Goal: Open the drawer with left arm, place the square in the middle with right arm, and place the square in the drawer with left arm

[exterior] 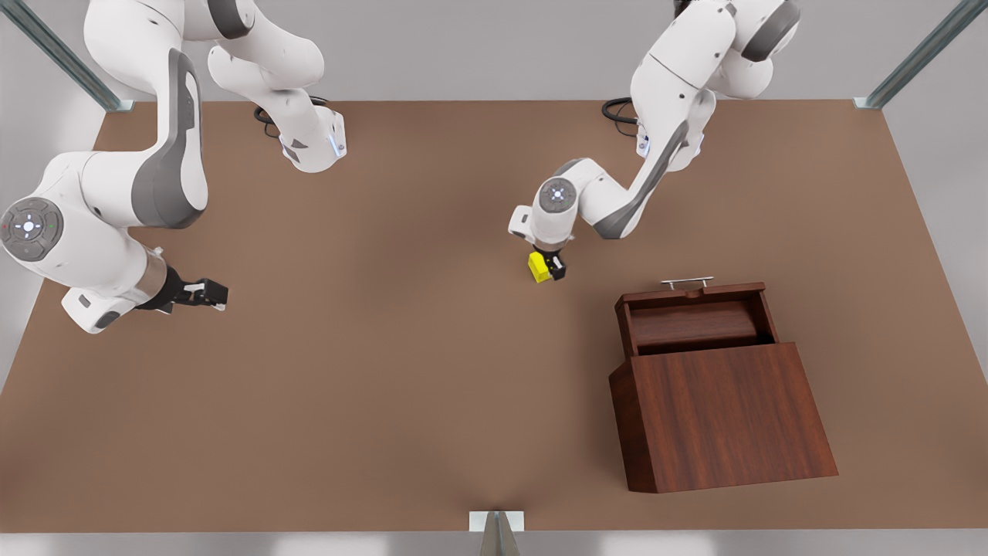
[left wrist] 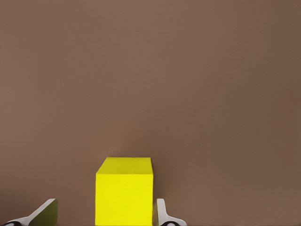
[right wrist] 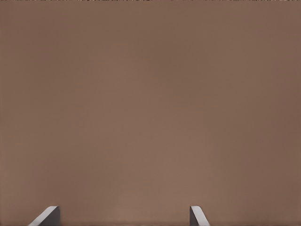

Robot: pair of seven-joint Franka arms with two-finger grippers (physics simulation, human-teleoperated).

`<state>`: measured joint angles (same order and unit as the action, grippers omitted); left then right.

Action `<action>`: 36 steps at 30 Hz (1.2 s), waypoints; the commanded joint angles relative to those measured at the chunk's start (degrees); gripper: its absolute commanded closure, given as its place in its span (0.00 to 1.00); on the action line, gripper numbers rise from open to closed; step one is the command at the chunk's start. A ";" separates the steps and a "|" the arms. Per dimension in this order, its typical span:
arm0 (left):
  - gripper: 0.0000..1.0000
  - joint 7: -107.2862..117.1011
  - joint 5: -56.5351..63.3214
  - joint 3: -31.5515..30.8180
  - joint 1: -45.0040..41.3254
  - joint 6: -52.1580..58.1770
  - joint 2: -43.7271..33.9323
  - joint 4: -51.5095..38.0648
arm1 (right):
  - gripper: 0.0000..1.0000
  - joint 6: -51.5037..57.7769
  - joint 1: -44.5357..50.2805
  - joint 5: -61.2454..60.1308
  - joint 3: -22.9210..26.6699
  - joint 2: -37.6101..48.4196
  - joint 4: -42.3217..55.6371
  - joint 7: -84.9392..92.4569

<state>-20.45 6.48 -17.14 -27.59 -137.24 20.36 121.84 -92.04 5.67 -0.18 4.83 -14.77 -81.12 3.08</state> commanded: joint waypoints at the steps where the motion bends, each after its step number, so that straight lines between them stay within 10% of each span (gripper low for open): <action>1: 0.00 -0.29 1.61 0.00 0.00 -0.04 0.04 0.24 | 0.00 -0.07 -0.04 0.00 0.00 -0.08 0.00 0.00; 26: 0.00 0.41 1.61 0.35 -0.62 -3.64 6.01 1.03 | 0.00 0.02 -0.04 0.09 0.00 -0.43 0.09 0.00; 36: 0.27 0.50 1.69 0.88 -0.79 -4.17 7.07 0.94 | 0.00 0.02 -0.04 0.09 0.00 -0.43 0.09 0.00</action>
<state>-19.95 8.14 -16.23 -28.46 -141.42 27.42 122.78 -92.11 5.62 -0.09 4.83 -15.21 -81.04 3.08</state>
